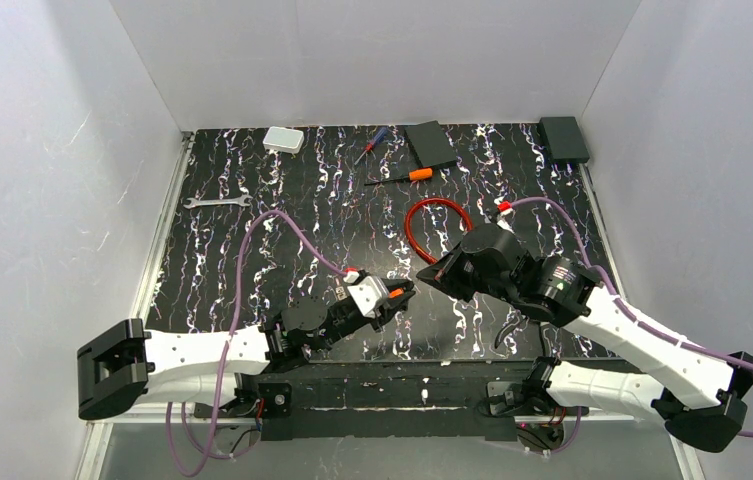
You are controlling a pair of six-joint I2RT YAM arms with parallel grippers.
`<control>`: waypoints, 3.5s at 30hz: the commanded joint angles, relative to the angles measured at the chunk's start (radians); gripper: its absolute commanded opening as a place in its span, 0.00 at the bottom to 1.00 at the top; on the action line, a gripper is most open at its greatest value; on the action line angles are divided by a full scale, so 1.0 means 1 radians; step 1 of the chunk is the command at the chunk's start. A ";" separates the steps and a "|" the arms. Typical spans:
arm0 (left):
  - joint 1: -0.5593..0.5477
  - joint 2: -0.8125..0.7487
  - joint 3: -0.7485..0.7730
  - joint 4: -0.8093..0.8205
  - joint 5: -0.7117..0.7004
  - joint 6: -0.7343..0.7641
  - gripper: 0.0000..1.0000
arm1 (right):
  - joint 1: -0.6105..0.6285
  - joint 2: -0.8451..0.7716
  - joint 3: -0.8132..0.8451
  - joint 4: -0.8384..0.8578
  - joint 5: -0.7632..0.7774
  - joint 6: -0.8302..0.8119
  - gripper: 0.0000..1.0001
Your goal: Unlock with the key
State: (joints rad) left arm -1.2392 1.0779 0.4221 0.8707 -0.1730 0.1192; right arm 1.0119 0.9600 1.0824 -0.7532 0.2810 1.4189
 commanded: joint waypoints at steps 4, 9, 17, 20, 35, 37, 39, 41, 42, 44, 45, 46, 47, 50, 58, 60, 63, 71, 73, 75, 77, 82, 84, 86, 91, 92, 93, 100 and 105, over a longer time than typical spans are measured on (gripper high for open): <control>-0.004 0.017 0.054 0.044 -0.031 -0.009 0.01 | 0.001 -0.029 -0.015 0.043 -0.003 0.018 0.01; -0.004 0.015 0.060 0.042 -0.042 -0.045 0.00 | 0.001 -0.047 -0.044 0.067 0.000 0.021 0.01; -0.005 -0.075 0.011 0.029 -0.110 -0.177 0.00 | 0.001 -0.108 -0.102 0.161 0.041 -0.040 0.42; -0.005 -0.132 -0.012 -0.013 -0.122 -0.233 0.00 | 0.001 -0.134 -0.109 0.192 0.085 -0.101 0.70; -0.003 -0.530 0.074 -0.880 -0.152 -0.538 0.00 | 0.000 -0.036 -0.026 0.060 0.298 -0.427 0.98; -0.003 -0.565 0.126 -1.049 -0.174 -0.557 0.00 | 0.001 0.026 -0.012 0.044 0.273 -0.436 0.98; -0.003 -0.600 0.180 -1.183 -0.195 -0.564 0.00 | 0.001 0.082 -0.014 0.051 0.240 -0.448 0.98; -0.002 -0.621 0.219 -1.288 -0.204 -0.549 0.00 | 0.001 0.135 -0.020 0.067 0.215 -0.450 0.98; -0.003 -0.629 0.239 -1.338 -0.207 -0.538 0.00 | 0.001 0.163 -0.023 0.077 0.198 -0.452 0.98; -0.003 -0.634 0.277 -1.414 -0.224 -0.522 0.00 | 0.002 0.228 -0.023 0.092 0.172 -0.456 0.98; -0.003 -0.633 0.295 -1.437 -0.221 -0.513 0.00 | 0.002 0.255 -0.023 0.104 0.162 -0.464 0.98; -0.003 -0.628 0.311 -1.456 -0.207 -0.499 0.00 | 0.002 0.283 -0.021 0.112 0.152 -0.473 0.98; -0.003 -0.620 0.326 -1.483 -0.206 -0.486 0.00 | 0.003 0.310 -0.016 0.122 0.143 -0.484 0.98; -0.003 -0.598 0.354 -1.562 -0.220 -0.469 0.00 | 0.007 0.397 0.007 0.133 0.128 -0.512 0.98; -0.003 -0.572 0.346 -1.555 -0.150 -0.450 0.00 | 0.008 0.549 0.034 0.189 0.105 -0.545 0.98; -0.003 -0.564 0.345 -1.555 -0.144 -0.451 0.00 | 0.008 0.587 0.039 0.208 0.090 -0.549 0.98; -0.003 -0.563 0.345 -1.555 -0.133 -0.451 0.00 | 0.008 0.644 0.054 0.205 0.081 -0.553 0.97; -0.003 -0.568 0.338 -1.546 -0.109 -0.446 0.00 | 0.010 0.763 0.106 0.189 0.116 -0.549 0.93; -0.003 -0.564 0.339 -1.546 -0.106 -0.444 0.00 | 0.010 0.789 0.123 0.175 0.128 -0.548 0.91; -0.003 -0.562 0.340 -1.546 -0.105 -0.444 0.00 | 0.011 0.809 0.133 0.170 0.128 -0.546 0.90; -0.003 -0.562 0.340 -1.546 -0.102 -0.443 0.00 | 0.011 0.825 0.135 0.173 0.126 -0.545 0.87; -0.003 -0.568 0.340 -1.547 -0.104 -0.440 0.00 | 0.013 0.853 0.142 0.164 0.132 -0.541 0.79; -0.003 -0.570 0.340 -1.548 -0.106 -0.440 0.00 | 0.013 0.861 0.141 0.166 0.133 -0.542 0.78; -0.003 -0.572 0.340 -1.549 -0.108 -0.441 0.00 | 0.013 0.871 0.144 0.163 0.138 -0.543 0.73; -0.003 -0.570 0.340 -1.549 -0.108 -0.440 0.00 | 0.013 0.896 0.146 0.159 0.144 -0.544 0.66; -0.003 -0.570 0.340 -1.549 -0.108 -0.440 0.00 | 0.013 0.899 0.146 0.157 0.145 -0.545 0.63; -0.003 -0.570 0.340 -1.549 -0.108 -0.440 0.00 | 0.013 0.899 0.146 0.158 0.147 -0.545 0.61; -0.003 -0.567 0.337 -1.544 -0.102 -0.443 0.00 | 0.013 0.886 0.152 0.167 0.140 -0.554 0.23; -0.003 -0.543 0.341 -1.537 -0.082 -0.450 0.00 | 0.013 0.788 0.125 0.189 0.162 -0.522 0.01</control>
State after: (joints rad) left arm -1.2453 0.5167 0.7502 -0.6678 -0.2680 -0.3328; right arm 1.0214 1.8381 1.2060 -0.5766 0.4061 0.8722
